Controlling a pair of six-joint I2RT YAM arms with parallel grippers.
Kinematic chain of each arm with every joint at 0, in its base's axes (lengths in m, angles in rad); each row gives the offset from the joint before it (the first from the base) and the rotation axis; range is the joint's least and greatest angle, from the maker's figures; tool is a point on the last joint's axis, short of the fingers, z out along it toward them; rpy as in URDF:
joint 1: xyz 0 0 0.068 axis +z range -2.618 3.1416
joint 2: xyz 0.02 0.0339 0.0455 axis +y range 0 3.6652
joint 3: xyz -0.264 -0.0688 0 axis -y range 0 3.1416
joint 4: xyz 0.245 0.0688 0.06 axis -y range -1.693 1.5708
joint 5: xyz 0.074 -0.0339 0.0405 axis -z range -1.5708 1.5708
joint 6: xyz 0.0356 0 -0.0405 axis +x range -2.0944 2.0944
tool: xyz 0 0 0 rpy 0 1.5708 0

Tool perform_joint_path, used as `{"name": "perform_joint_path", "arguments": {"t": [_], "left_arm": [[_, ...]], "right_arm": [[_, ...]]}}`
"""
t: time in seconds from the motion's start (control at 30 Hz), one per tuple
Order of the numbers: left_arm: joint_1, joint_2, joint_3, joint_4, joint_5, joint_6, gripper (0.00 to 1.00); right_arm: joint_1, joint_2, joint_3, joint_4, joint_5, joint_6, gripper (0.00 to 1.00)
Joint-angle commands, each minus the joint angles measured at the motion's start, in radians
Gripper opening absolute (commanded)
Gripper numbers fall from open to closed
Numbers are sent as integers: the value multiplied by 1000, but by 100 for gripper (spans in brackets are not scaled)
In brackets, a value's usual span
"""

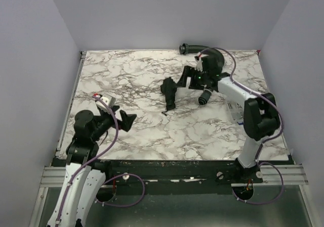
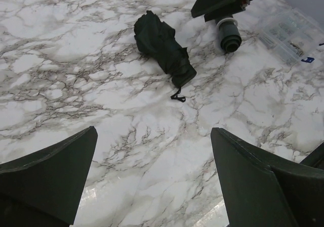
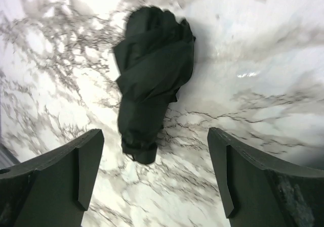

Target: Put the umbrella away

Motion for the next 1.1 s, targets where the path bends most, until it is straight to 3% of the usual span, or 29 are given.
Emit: {"name": "perform_joint_path", "arguments": {"t": [0.0, 0.03, 0.1, 0.3, 0.4, 0.5, 0.7, 0.83, 1.07], "left_arm": [[29, -46, -15, 47, 98, -71, 98], [39, -46, -22, 64, 134, -92, 98], [72, -38, -41, 132, 220, -187, 98], [260, 84, -125, 572, 492, -657, 98], [334, 164, -111, 683, 583, -756, 98], [355, 195, -27, 538, 592, -632, 98], [349, 136, 48, 254, 441, -342, 98], [303, 49, -20, 232, 334, -250, 98], [280, -28, -13, 155, 230, -177, 98]], "right_arm": [[-26, -214, -17, -85, -106, -394, 94], [-34, -264, -28, -123, -151, -481, 99], [-67, -391, -104, -111, -157, -554, 100], [-232, -677, -274, -64, -176, -465, 100], [-266, -823, -341, -41, -133, -462, 100], [-285, -947, -397, -33, -113, -479, 100], [-342, -1027, -433, -14, -20, -338, 100], [-369, -1037, -441, 7, 12, -277, 100], [-435, -1040, -458, 11, -164, -301, 100]]}}
